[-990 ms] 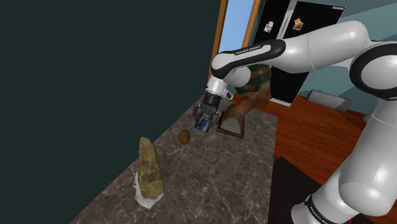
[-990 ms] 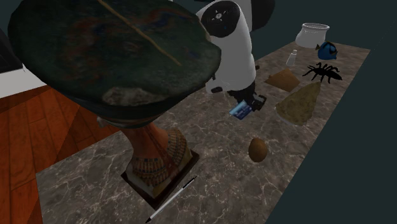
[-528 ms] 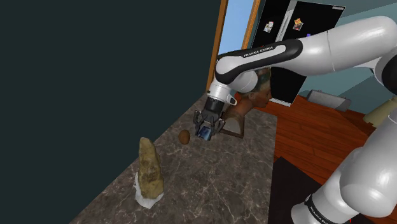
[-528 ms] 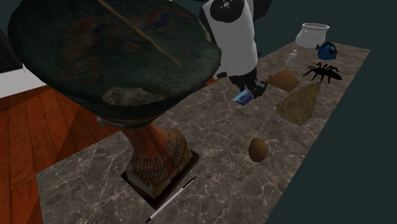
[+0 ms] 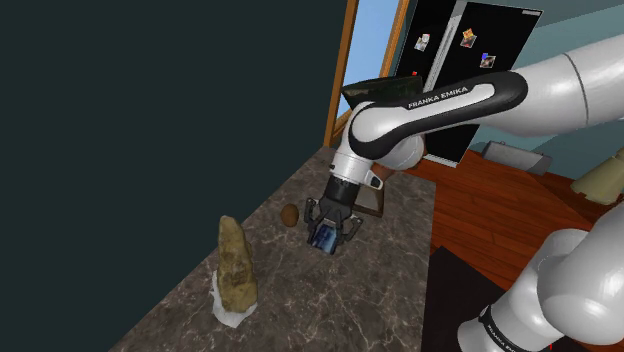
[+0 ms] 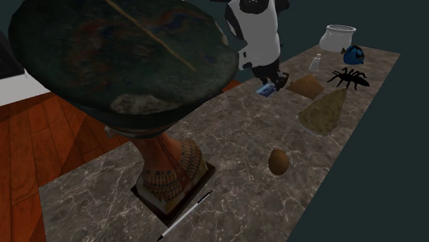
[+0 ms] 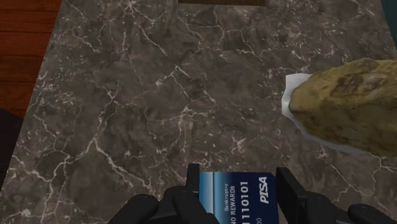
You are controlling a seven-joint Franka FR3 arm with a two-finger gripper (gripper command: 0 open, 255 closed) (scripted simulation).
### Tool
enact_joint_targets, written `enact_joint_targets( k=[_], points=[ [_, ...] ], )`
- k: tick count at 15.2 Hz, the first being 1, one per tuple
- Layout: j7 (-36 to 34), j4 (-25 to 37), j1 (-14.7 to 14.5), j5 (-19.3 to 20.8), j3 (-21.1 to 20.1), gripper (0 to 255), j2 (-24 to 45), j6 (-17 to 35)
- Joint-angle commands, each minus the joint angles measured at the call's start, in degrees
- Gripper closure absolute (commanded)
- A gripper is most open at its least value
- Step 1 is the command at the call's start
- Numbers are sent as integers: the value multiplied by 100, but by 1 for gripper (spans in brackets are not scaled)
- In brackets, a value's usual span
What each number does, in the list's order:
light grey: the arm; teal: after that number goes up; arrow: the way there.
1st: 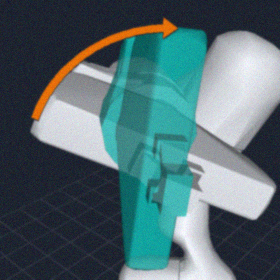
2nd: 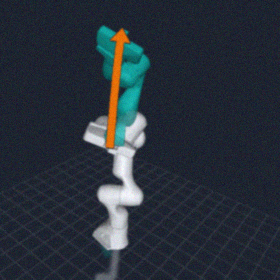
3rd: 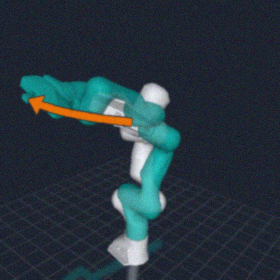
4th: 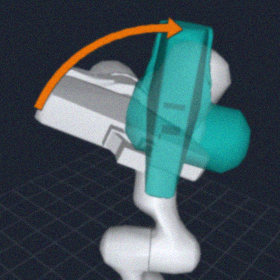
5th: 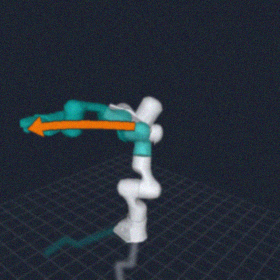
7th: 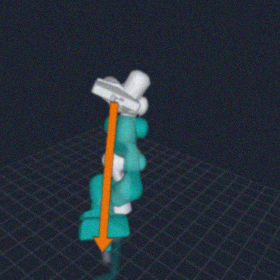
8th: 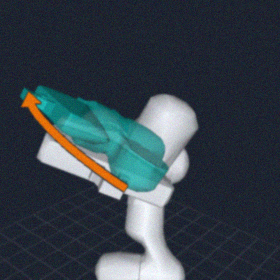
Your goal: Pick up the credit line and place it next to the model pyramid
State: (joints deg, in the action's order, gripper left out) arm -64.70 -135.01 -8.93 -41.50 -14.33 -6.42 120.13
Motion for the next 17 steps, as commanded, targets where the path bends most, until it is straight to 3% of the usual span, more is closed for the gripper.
enact_joint_targets(
  k=[1,9,17],
  points=[
    [-132,-247,-151,-181,-155,255,-205,163],
    [-763,-966,-824,-939,-849,255,-908,730],
    [-1573,-1224,-1545,-1650,-1687,255,-1220,1389]
  ],
)
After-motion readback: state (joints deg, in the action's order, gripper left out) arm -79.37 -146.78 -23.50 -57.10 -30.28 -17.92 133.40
